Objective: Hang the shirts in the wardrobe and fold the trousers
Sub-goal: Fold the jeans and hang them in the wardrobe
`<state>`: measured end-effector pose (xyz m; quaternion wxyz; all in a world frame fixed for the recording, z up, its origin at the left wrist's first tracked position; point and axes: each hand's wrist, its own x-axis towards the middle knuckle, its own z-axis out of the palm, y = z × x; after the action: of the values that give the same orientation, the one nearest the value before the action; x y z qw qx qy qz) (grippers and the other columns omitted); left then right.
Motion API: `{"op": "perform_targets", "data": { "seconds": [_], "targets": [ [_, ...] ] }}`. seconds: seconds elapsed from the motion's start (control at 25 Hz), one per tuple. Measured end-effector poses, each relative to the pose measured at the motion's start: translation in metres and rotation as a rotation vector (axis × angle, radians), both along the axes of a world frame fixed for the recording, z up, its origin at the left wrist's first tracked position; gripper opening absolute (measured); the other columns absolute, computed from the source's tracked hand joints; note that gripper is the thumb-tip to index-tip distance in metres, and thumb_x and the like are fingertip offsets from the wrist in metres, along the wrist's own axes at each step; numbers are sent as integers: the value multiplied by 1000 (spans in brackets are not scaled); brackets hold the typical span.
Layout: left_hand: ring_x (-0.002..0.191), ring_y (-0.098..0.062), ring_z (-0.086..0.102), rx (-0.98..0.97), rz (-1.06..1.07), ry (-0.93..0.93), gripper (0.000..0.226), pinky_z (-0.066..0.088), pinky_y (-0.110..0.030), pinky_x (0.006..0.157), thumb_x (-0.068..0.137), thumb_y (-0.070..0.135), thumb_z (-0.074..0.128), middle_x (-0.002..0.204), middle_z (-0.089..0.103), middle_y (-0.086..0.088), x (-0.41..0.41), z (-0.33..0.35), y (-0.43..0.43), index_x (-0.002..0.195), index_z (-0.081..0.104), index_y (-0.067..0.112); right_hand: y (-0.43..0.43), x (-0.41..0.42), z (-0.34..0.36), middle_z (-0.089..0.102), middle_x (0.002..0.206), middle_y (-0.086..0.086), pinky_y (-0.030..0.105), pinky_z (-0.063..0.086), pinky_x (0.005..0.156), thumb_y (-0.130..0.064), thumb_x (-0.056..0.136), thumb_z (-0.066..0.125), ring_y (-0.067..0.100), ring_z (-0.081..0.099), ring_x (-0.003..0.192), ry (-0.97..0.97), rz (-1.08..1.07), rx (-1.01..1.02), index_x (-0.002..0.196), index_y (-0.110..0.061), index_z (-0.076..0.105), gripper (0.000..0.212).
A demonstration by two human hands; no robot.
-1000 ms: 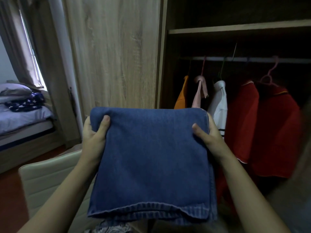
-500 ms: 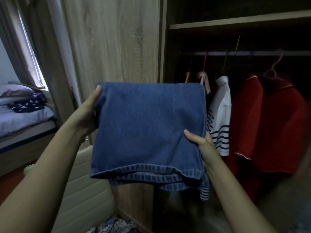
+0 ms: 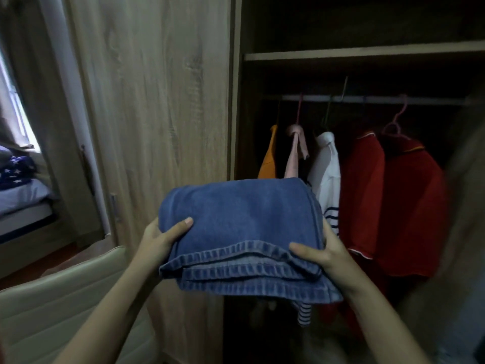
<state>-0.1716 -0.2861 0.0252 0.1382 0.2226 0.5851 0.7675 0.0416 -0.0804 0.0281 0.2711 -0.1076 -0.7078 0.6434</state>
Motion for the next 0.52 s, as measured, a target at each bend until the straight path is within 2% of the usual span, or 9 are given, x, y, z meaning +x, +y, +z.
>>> {"op": "perform_targets", "data": {
  "seconds": [0.12,0.2,0.28,0.4,0.52],
  "targets": [
    [95,-13,69,-16,-123,236,46,53,-35,80,72,26,79,104,71,5,3,36,26,112,58,31,3,12,19,55,126,-21,12,48,87,-15,62,86,-5,56,112,56,-190,207,128,-45,36,89],
    [99,-9,67,44,-187,343,57,52,-33,81,71,30,80,111,69,9,9,64,46,122,55,30,10,24,43,52,123,-33,4,45,84,-15,61,84,-13,52,112,121,-300,298,127,-49,31,92],
    [100,-7,66,127,-222,433,61,53,-28,78,71,29,80,111,68,12,18,99,72,125,53,28,23,44,77,52,115,-42,2,43,82,-18,58,81,-17,50,110,195,-404,386,126,-50,29,91],
    [97,-6,67,238,-227,520,52,56,-18,67,74,22,71,106,70,12,35,157,112,123,55,25,48,69,140,53,108,-46,2,45,78,-18,58,77,-19,52,106,284,-483,485,122,-51,30,86],
    [90,-6,69,335,-271,545,44,54,-16,62,78,16,69,101,72,6,50,224,153,119,57,23,81,83,210,51,122,-34,5,45,88,-13,62,78,-13,49,115,365,-576,623,135,-41,29,91]
  ]
}}
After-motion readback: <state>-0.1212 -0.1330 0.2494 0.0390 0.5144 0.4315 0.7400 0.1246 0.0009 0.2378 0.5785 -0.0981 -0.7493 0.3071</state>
